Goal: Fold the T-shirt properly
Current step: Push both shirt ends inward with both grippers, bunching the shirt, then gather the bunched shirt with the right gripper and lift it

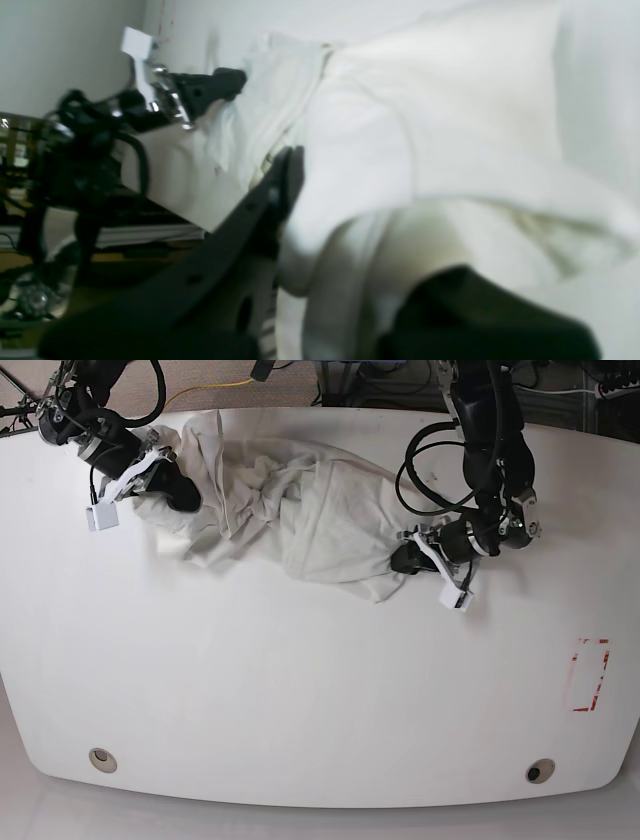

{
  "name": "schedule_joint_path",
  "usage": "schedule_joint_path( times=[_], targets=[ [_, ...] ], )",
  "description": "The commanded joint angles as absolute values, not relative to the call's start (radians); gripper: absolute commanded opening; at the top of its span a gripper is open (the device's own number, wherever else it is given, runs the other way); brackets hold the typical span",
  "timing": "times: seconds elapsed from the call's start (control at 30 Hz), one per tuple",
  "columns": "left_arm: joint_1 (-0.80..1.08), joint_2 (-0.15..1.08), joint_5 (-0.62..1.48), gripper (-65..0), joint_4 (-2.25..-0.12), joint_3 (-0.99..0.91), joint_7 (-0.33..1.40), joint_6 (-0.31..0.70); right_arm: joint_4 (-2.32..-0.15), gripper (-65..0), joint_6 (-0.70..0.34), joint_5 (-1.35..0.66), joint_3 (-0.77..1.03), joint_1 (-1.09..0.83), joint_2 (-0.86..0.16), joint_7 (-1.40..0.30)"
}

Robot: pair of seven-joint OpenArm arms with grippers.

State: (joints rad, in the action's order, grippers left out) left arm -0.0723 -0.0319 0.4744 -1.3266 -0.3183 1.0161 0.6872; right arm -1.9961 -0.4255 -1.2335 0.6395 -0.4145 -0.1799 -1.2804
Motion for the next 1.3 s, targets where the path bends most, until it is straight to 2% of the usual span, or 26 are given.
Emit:
schedule_joint_path(
  times=[0.0, 0.2, 0.4, 0.87, 1.27],
  targets=[
    [-0.084, -0.002, 0.473, -60.7, -1.388, -0.314, 1.059, 0.698, -2.012, -62.1, -0.430, -1.244, 0.631, -0.387, -0.193, -1.264],
    [-0.045, 0.079, 0.476, -60.7, -1.511, -0.182, 1.162, 0.698, -2.012, -62.1, -0.430, -1.204, 0.567, -0.360, -0.191, -1.262],
    [0.021, 0.085, 0.476, -60.7, -1.644, -0.174, 1.181, 0.698, -2.012, -62.1, -0.430, -1.202, 0.524, -0.337, -0.188, -1.259],
    [0.056, 0.079, 0.516, -60.7, -1.669, -0.157, 1.202, 0.698, -2.018, -62.1, -0.430, -1.233, 0.467, -0.334, -0.191, -1.265],
    [0.031, 0.081, 0.479, -60.7, -1.491, -0.093, 1.141, 0.698, -2.018, -62.1, -0.433, -1.310, 0.283, -0.305, -0.185, -1.264]
  ],
)
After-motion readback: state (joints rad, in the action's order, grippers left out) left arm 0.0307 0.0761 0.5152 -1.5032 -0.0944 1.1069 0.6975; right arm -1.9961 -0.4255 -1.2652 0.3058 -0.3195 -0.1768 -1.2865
